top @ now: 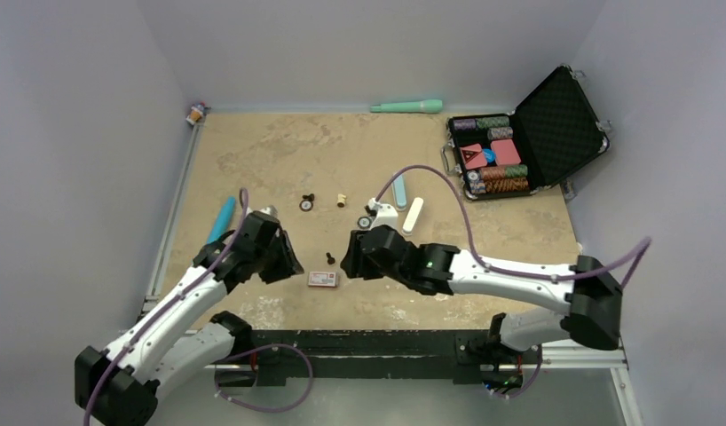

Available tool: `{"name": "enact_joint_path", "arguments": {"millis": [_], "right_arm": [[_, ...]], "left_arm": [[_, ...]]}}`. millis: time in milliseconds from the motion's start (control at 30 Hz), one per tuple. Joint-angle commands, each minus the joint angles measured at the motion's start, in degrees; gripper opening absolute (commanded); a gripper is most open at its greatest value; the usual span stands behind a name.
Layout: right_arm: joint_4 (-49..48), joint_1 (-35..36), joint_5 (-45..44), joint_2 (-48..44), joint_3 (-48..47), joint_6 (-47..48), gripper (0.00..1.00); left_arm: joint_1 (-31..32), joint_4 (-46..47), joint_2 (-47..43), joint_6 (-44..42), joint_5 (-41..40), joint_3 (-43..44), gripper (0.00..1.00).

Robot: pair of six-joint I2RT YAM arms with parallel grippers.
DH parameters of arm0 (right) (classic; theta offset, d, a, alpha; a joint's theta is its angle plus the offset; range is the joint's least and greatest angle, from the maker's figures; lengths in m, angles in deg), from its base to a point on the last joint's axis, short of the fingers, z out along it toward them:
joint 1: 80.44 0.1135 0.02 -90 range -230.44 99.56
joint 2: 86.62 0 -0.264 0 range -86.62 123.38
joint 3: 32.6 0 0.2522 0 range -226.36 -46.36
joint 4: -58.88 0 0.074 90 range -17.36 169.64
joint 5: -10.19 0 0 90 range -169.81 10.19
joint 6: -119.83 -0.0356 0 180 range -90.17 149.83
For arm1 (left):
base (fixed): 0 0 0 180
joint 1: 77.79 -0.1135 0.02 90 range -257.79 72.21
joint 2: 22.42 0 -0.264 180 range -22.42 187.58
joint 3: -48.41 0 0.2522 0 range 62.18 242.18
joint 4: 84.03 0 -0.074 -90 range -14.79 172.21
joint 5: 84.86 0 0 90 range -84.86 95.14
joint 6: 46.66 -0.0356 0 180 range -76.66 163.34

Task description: Unload the staples from the stapler

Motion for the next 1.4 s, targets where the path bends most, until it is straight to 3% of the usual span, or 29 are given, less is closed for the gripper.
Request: {"name": "enact_joint_path", "arguments": {"millis": [0,133,233,300,400,467,867,1267,1367], "right_arm": [[6.0,-0.2,-3.8,-9.4,-0.7,1.3,0.53],[9.1,-0.2,-5.0,-16.3,-1.4,2.0,0.62],[10.1,-0.2,-4.9,-21.1,-1.1,2.9,0.90],[9.8,-0.2,-4.0,-24.2,-0.4,3.8,0.98],[9.5,-0.2,-3.3,-29.3,0.7,5.2,0.99],[9.7,-0.2,-3.6,-32.4,1.5,6.1,0.99],[4.9,-0.2,-9.2,-61.2,10.3,8.9,0.99],[12.1,-0.2,-16.0,-78.8,10.0,7.9,0.99],[15.8,-0.2,-20.2,-83.3,9.5,3.2,0.99]], "left_arm": [[0.2,-11.9,-7.5,-4.2,-4.5,9.9,0.52],[0.1,-17.9,-12.9,-6.9,-8.1,16.6,0.72],[0.1,-18.9,-16.8,-9.6,-8.3,18.7,0.85],[0.1,-17.9,-20.2,-11.0,-6.3,19.1,0.88],[0.1,-15.6,-25.4,-11.7,-3.7,19.0,0.91],[0.1,-14.7,-28.7,-12.2,-3.5,18.7,1.00],[0.1,-7.4,-38.6,-17.5,-2.5,11.6,1.00],[0.1,-6.9,-37.1,-18.1,0.7,10.9,1.00],[0.1,-7.7,-36.9,-17.5,-1.0,11.1,1.00]]}}
